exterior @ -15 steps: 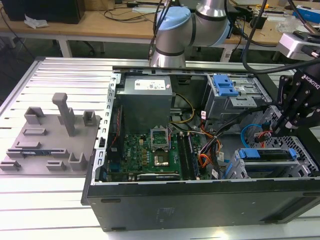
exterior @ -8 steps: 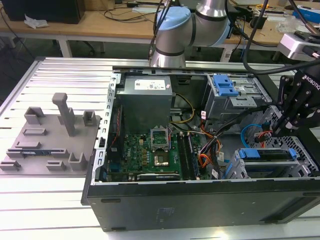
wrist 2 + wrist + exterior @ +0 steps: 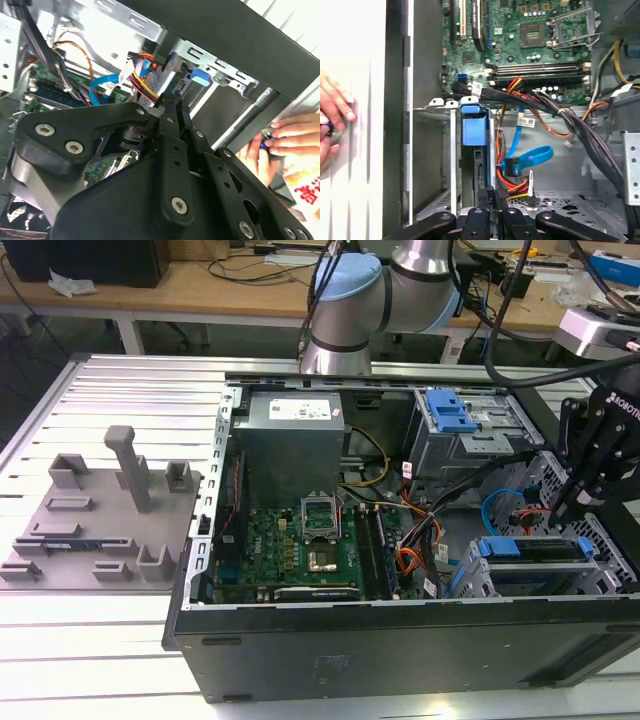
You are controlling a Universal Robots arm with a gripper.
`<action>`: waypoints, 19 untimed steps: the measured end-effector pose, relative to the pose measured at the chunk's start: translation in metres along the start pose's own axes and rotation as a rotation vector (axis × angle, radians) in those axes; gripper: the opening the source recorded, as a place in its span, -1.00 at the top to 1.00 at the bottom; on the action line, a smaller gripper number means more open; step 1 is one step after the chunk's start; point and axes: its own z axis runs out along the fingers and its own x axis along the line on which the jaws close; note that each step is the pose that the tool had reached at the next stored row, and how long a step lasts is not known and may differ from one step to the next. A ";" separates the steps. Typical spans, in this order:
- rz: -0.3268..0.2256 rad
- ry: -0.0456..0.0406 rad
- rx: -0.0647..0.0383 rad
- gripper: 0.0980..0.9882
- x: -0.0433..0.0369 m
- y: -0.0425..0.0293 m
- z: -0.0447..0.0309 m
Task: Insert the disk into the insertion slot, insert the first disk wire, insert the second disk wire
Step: 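Insert the first disk wire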
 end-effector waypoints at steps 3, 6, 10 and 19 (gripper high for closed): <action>-0.002 -0.0199 0.001 0.85 -0.0002 0.0029 0.0010; -0.004 -0.0408 0.003 0.85 -0.0002 0.0030 0.0011; -0.006 -0.0687 0.004 0.85 0.0009 0.0030 0.0013; -0.005 -0.0908 0.025 0.85 0.0054 0.0028 0.0024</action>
